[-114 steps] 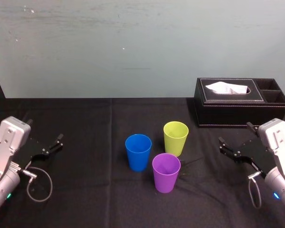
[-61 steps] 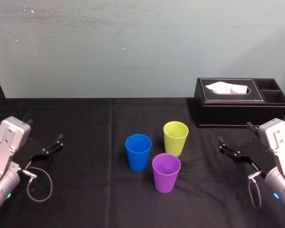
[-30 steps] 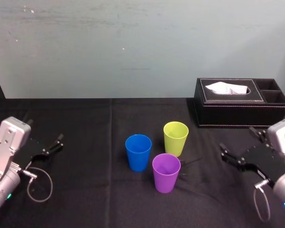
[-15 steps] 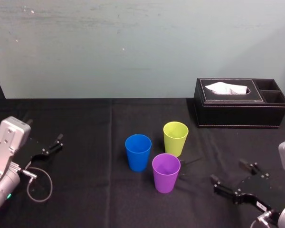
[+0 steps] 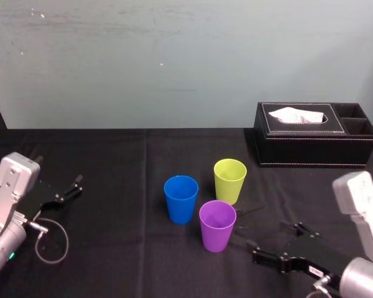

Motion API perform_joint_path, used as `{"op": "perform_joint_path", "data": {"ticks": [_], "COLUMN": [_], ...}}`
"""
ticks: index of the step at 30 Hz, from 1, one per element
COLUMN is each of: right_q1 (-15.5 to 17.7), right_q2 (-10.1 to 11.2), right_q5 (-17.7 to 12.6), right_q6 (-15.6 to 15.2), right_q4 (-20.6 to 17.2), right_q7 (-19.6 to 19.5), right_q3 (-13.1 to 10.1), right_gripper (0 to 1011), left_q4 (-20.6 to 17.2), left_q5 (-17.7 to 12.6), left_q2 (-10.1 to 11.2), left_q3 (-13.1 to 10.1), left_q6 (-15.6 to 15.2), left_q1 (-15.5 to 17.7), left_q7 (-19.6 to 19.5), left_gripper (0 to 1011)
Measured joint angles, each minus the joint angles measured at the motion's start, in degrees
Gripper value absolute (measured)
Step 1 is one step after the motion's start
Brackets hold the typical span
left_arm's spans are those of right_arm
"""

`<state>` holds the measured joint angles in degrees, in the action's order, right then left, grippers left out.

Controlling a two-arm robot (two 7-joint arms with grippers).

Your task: Stack the three plastic cups sequentially using one hand.

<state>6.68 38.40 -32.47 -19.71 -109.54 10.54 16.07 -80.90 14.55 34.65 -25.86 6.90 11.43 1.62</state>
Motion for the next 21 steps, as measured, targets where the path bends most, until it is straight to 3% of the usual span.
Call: {"op": "perform_joint_path", "data": {"ticks": [3, 11, 21], "right_q1": [-2.85, -7.9, -10.35], "right_q2": [-0.59, -2.78, -6.05], "right_q5": [1.21, 4.13, 6.11], "right_q6": [-2.57, -5.7, -6.54], "right_q4": [1.14, 4.06, 7.13], "right_q7": [1.57, 4.01, 4.68], "right_q3": [2.06, 5.85, 7.17], "right_gripper": [1002, 1002, 1002], "left_q4": [0.0, 0.0, 0.0], "left_q5": [0.0, 0.0, 0.0], "left_q2": [0.0, 0.0, -0.01], "left_q3": [0.0, 0.0, 0.0], "left_q6": [0.0, 0.0, 0.0], "left_q1": [0.0, 0.0, 0.0], "left_q7": [0.0, 0.0, 0.0], "left_gripper": [1000, 1000, 1000]}}
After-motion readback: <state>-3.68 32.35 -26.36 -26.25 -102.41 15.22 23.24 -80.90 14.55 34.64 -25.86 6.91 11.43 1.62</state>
